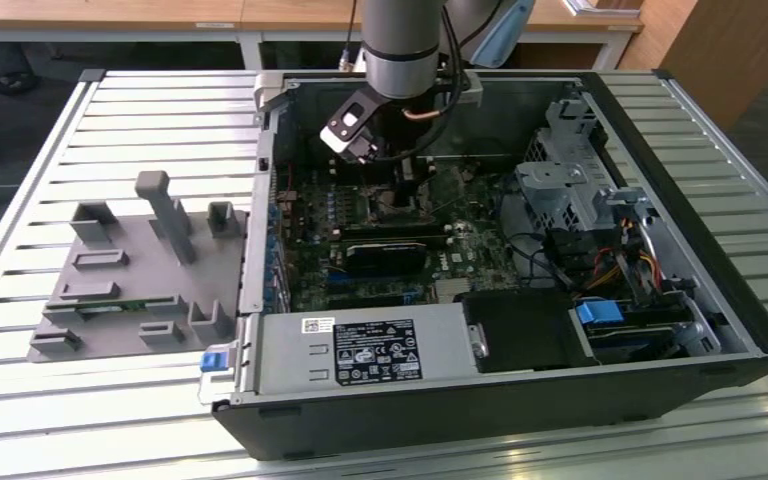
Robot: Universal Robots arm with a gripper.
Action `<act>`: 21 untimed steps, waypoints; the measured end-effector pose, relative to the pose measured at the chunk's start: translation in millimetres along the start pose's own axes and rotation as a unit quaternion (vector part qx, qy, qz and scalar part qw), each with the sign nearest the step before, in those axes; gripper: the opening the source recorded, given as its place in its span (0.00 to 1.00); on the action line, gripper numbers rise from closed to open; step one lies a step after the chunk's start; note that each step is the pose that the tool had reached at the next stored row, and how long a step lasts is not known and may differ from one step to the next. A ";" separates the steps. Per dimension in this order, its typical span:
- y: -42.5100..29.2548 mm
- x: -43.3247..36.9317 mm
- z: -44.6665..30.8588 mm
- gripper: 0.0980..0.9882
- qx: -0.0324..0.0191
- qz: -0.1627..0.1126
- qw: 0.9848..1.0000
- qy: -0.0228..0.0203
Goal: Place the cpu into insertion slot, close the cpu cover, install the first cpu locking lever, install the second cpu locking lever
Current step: 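Place the cpu into insertion slot, then close the cpu cover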
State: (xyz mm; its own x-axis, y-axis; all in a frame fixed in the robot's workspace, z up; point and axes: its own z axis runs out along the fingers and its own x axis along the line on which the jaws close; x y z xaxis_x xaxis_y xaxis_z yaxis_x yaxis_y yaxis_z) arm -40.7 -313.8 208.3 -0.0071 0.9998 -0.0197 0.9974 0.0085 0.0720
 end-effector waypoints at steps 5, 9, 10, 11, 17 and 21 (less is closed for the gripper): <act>1.9 -0.1 -1.6 0.10 0.004 0.000 1.000 0.000; 2.2 -0.1 -2.7 0.01 0.005 0.000 1.000 0.000; 2.3 -0.1 -3.1 0.01 0.005 0.000 1.000 0.000; 2.3 -0.1 -3.5 0.01 0.005 0.000 1.000 0.000; 2.5 -0.2 -6.3 0.01 0.006 0.000 1.000 0.000; 2.6 -0.2 -8.1 0.01 0.006 0.000 1.000 0.000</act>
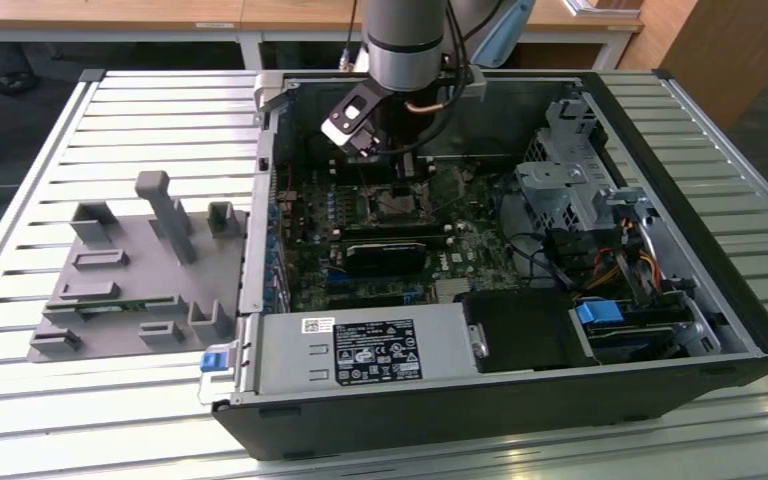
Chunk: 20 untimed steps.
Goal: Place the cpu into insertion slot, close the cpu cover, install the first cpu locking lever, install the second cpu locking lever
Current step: 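Close the cpu cover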
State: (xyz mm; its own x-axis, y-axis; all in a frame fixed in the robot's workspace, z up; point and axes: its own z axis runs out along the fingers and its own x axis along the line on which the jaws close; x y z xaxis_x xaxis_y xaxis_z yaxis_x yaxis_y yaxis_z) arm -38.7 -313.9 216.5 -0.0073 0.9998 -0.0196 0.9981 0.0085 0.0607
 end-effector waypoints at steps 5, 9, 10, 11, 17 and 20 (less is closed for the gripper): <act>0.2 0.0 -3.4 0.01 0.000 0.000 1.000 0.000; 0.3 -0.1 -5.7 0.01 0.000 0.000 1.000 0.000; 0.4 -0.1 -6.3 0.01 0.000 0.000 1.000 0.000; 0.4 -0.1 -7.0 0.01 0.000 0.000 1.000 0.000; 0.6 -0.2 -9.8 0.01 0.000 0.000 1.000 0.000; 0.7 -0.2 -11.7 0.01 0.000 0.000 1.000 0.000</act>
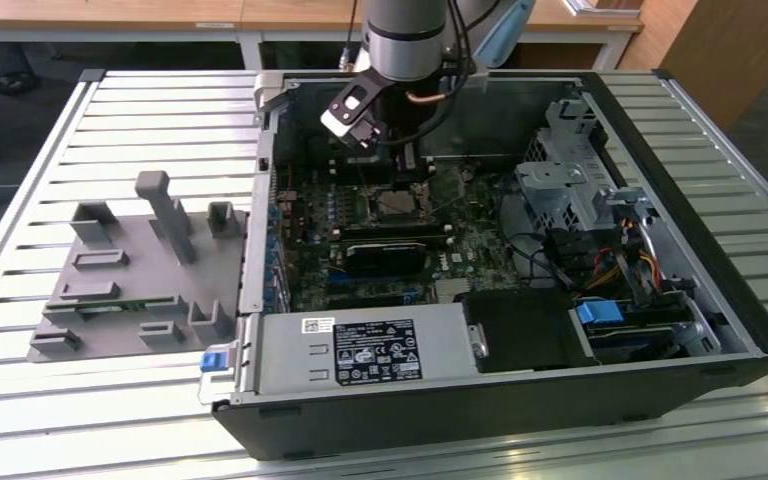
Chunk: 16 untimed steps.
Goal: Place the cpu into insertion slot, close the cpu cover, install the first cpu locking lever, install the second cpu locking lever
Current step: 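Close the cpu cover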
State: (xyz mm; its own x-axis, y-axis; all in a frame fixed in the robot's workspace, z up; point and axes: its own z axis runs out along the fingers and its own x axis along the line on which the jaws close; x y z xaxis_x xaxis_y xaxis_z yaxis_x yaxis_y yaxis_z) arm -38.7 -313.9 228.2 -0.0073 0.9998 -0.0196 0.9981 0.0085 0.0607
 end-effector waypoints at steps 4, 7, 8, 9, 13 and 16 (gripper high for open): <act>0.1 0.0 -2.4 0.01 0.000 0.000 1.000 0.000; 0.3 -0.1 -4.3 0.01 0.000 0.000 1.000 0.000; 0.3 -0.1 -5.0 0.01 0.000 0.000 1.000 0.000; 0.3 -0.1 -5.4 0.01 0.000 0.000 1.000 0.000; 0.4 -0.1 -6.9 0.01 0.000 0.000 1.000 0.000; 0.5 -0.2 -8.6 0.01 0.000 0.000 1.000 0.000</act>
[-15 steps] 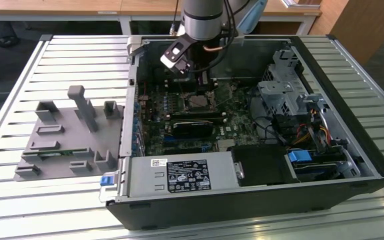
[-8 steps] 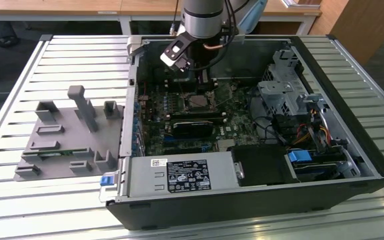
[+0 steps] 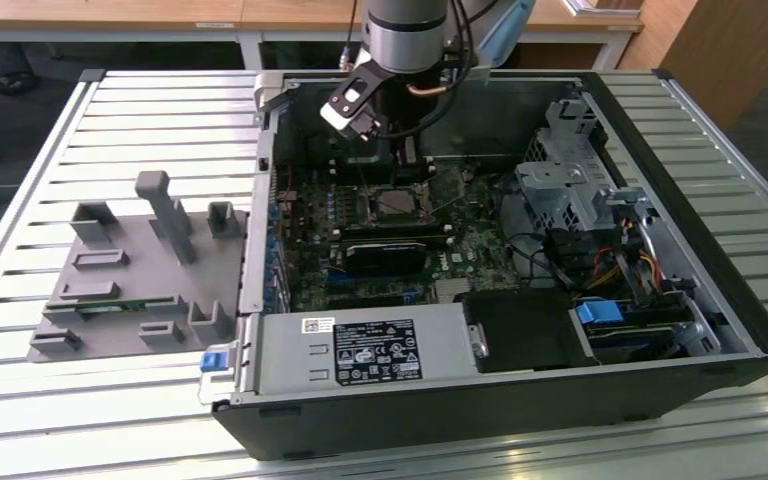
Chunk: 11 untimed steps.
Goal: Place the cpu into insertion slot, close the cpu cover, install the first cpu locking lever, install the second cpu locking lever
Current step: 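Close the cpu cover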
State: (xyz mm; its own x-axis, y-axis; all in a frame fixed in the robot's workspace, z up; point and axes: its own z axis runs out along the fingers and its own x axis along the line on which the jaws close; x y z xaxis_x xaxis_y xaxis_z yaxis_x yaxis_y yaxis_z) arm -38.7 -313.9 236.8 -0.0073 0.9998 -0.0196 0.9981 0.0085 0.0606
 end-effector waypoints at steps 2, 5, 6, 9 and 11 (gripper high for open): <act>0.1 0.0 -1.3 0.01 0.000 0.000 1.000 0.000; 0.2 -0.1 -3.3 0.01 0.000 0.000 1.000 0.000; 0.3 -0.1 -4.1 0.01 0.000 0.000 1.000 0.000; 0.4 -0.1 -6.0 0.01 0.000 0.000 1.000 0.000; 0.4 -0.1 -7.1 0.01 0.000 0.000 1.000 0.000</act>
State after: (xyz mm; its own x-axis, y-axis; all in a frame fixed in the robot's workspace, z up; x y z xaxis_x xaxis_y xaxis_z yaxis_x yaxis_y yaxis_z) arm -38.7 -313.9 243.9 -0.0073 0.9998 -0.0197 0.9981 0.0085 0.0606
